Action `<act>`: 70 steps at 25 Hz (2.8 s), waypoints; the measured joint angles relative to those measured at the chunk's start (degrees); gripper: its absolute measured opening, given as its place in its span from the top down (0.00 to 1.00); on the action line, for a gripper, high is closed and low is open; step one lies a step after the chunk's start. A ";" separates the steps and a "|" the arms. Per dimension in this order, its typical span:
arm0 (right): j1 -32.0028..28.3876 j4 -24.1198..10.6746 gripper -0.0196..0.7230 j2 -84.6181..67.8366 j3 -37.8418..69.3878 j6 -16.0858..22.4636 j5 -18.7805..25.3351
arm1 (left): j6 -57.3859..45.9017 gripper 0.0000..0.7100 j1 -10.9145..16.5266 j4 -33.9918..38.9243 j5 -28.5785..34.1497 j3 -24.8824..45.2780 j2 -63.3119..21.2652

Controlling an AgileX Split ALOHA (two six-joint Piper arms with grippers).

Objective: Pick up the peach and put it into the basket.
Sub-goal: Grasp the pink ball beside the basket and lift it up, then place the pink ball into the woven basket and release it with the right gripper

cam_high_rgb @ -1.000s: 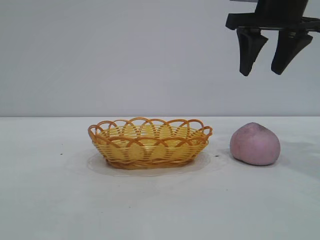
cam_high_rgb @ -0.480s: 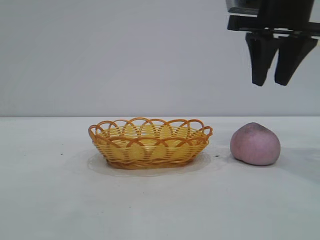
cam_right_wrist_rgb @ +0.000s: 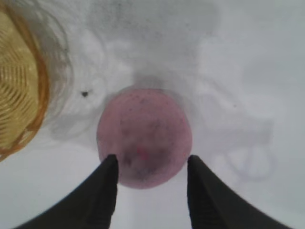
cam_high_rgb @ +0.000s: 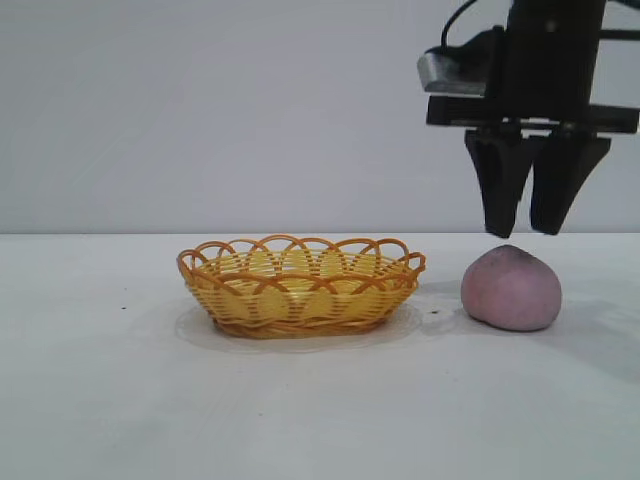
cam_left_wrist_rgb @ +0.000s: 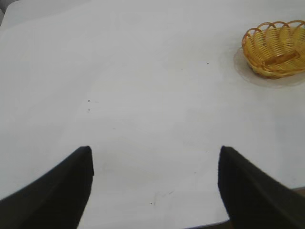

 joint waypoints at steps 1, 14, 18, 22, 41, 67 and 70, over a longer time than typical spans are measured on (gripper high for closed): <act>0.00 0.12 0.54 0.83 0.00 0.00 -0.15 | 0.00 0.28 0.00 0.00 0.00 0.00 0.00; 0.10 -0.22 0.97 0.40 -0.47 -0.10 -0.25 | 0.00 0.28 0.00 0.00 0.00 0.00 0.00; 0.08 -0.51 0.97 -4.80 -0.47 -0.10 -0.24 | 0.00 0.28 0.00 0.00 0.00 0.00 0.00; 0.08 0.82 0.97 -9.82 -0.47 -0.10 -0.90 | 0.00 0.28 0.00 0.00 0.00 0.00 0.00; 12.89 1.80 0.97 -3.04 -2.80 -0.10 -10.83 | 0.00 0.28 0.00 0.00 0.00 0.00 0.00; 14.43 5.32 0.42 6.24 -11.74 -0.21 -3.73 | 0.00 0.28 0.00 0.00 0.00 0.00 0.00; 14.43 5.32 0.42 6.24 -13.62 -0.21 -0.75 | 0.00 0.28 0.00 0.00 0.00 0.00 0.00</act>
